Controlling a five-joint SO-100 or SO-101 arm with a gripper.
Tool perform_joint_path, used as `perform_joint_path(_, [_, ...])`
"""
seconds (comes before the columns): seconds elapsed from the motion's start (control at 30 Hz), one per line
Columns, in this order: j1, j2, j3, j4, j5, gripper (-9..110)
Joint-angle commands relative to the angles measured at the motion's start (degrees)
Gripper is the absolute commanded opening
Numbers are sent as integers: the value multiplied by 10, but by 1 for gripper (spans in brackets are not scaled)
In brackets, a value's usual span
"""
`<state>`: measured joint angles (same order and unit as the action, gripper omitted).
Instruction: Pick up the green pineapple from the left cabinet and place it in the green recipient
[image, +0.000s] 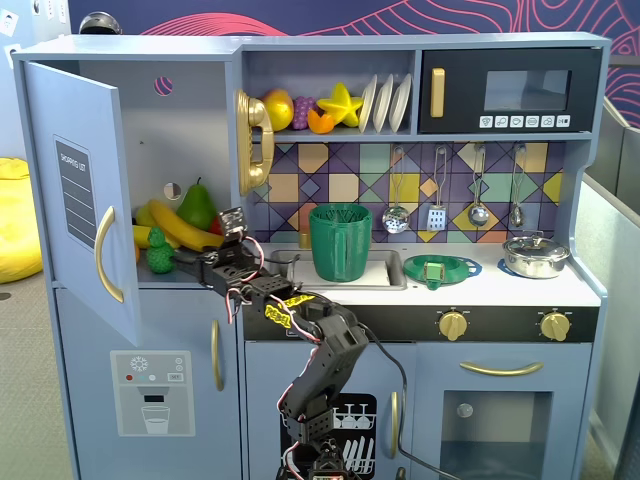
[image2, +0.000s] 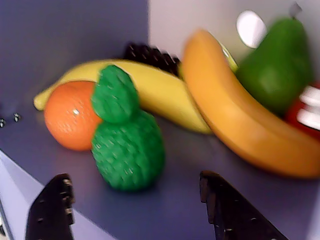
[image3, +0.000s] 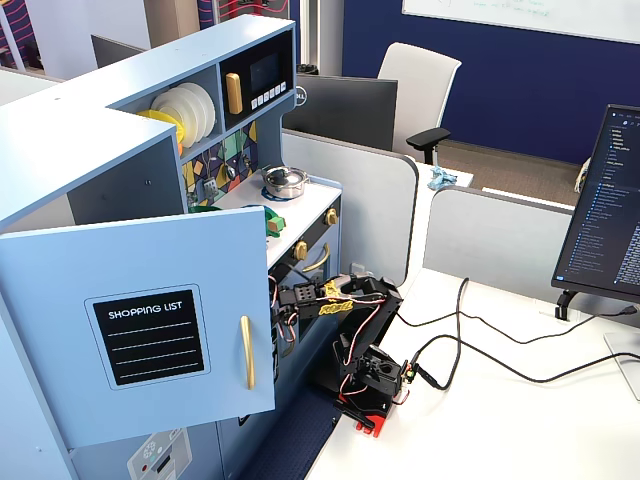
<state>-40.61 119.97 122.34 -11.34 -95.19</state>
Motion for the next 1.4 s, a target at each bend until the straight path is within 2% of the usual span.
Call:
perform_joint_path(0.0, [-14,-15,-43,-34,-13,30])
perform_joint_path(0.4, [-23,-71,-107,-23,-14,33])
perform_joint_path(0.73, [-11,-125,-121,-77,36,31])
perform_joint_path(1.17, [-7,-212,-138,-175,36,29])
perform_joint_path(1.37, [-6,-242,-161,-172,40,29])
